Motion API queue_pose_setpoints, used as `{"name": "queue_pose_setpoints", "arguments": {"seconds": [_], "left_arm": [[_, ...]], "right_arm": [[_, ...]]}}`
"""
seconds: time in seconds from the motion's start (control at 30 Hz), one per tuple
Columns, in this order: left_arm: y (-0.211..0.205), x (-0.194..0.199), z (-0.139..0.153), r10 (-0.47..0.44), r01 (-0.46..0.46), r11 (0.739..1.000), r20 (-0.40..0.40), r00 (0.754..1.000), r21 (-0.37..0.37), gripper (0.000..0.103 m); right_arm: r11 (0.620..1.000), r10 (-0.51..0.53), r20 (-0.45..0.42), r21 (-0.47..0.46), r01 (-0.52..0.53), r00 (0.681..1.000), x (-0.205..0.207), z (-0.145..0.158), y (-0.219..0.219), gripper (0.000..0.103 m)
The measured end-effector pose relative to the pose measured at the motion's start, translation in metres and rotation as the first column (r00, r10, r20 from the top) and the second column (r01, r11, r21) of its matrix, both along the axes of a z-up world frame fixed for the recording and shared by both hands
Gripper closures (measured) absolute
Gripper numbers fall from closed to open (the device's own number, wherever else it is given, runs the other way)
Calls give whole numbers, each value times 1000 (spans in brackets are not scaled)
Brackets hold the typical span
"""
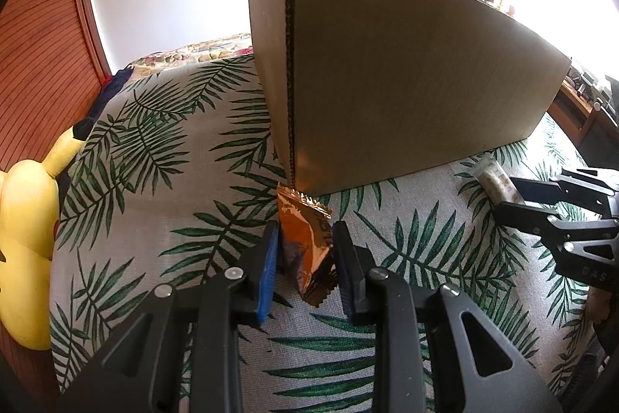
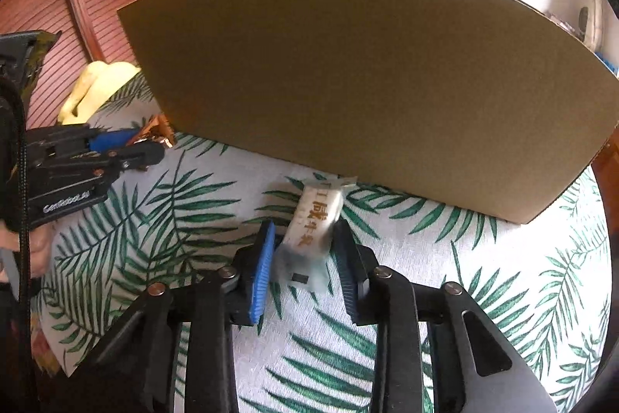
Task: Organize snacks
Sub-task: 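Grasp the white wrapped bar with the right tool while the left tool grasps the copper foil candy, then lift both snacks up and carry them over the cardboard box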
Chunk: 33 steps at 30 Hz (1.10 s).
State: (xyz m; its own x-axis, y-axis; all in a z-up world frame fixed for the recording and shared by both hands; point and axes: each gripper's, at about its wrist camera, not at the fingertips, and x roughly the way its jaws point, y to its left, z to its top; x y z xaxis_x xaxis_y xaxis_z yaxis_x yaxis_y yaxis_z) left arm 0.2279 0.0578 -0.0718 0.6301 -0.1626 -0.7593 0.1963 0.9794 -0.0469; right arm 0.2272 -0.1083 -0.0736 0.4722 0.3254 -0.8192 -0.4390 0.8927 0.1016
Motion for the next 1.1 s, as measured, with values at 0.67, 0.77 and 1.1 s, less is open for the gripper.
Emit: {"name": "queue_pose_setpoints", "arguments": {"seconds": [0.67, 0.77, 1.1], "left_arm": [[-4, -2, 0, -4, 4, 1000, 7, 1000, 20, 79], [-4, -4, 2, -3, 3, 1000, 14, 1000, 10, 81], [-17, -24, 14, -47, 47, 999, 34, 998, -18, 81]], "right_arm": [[998, -10, 7, 55, 9, 1000, -28, 3, -33, 81], [998, -17, 10, 59, 16, 1000, -31, 3, -39, 81], [995, -42, 32, 91, 39, 999, -43, 9, -50, 81]]}}
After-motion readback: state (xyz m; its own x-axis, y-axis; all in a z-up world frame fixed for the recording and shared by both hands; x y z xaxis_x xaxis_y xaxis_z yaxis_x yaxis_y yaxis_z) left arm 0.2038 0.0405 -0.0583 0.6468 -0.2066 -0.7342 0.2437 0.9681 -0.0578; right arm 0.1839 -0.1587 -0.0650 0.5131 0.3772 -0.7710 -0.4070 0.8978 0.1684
